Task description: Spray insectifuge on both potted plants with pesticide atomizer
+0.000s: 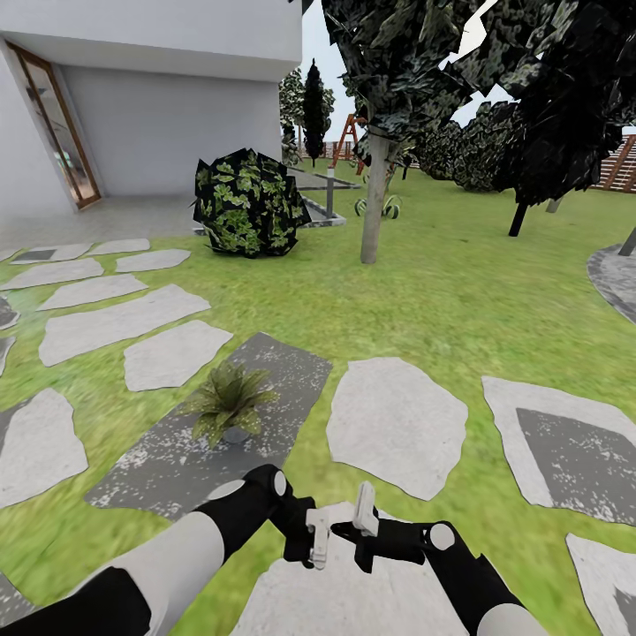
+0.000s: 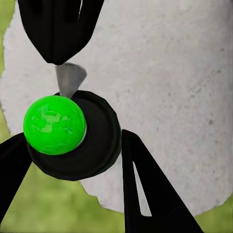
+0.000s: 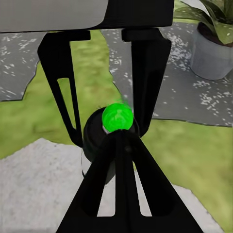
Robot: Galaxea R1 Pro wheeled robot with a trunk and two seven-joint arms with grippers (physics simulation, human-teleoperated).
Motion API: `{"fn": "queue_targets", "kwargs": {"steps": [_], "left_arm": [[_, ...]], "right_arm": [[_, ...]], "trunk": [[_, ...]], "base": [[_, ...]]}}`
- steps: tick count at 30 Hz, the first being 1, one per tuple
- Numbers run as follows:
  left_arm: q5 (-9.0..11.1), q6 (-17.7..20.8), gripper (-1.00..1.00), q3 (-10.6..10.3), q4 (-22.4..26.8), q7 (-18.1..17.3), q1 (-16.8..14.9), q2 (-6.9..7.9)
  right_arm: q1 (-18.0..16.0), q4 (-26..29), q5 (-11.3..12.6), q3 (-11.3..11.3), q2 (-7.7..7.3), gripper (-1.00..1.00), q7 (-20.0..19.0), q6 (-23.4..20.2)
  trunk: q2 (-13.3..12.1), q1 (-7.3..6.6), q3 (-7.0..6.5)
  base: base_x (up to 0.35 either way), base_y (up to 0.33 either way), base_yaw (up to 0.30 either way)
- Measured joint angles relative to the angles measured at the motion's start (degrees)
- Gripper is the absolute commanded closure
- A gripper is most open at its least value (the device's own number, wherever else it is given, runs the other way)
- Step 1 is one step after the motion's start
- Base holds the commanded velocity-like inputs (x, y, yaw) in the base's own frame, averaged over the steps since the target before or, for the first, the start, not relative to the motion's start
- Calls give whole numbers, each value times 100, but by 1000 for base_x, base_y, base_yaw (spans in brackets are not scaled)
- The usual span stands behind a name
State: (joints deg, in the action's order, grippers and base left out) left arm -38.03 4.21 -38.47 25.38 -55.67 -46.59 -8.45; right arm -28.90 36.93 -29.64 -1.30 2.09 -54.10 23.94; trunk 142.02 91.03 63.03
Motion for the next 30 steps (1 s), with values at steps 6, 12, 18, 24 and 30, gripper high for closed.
{"fn": "queue_targets", "kwargs": {"steps": [6, 12, 18, 24, 30], "left_arm": [[-1, 0, 100, -1, 0, 0, 1, -26], [3, -6, 100, 0, 6, -1, 0, -27], [8, -8, 100, -1, 32, -8, 2, -35], [17, -8, 100, -1, 31, -9, 1, -60], [17, -9, 100, -1, 18, -9, 1, -62]], "right_arm": [[0, 0, 0, 0, 0, 100, 0, 0], [0, 0, 0, 0, 0, 100, 0, 0], [0, 0, 0, 0, 0, 100, 0, 0], [0, 0, 0, 0, 0, 100, 0, 0], [0, 0, 0, 0, 0, 100, 0, 0]], "trunk": [[0, 0, 0], [0, 0, 0], [0, 0, 0], [0, 0, 0], [0, 0, 0]], "base": [[0, 0, 0], [0, 0, 0], [0, 0, 0], [0, 0, 0], [0, 0, 0]]}}
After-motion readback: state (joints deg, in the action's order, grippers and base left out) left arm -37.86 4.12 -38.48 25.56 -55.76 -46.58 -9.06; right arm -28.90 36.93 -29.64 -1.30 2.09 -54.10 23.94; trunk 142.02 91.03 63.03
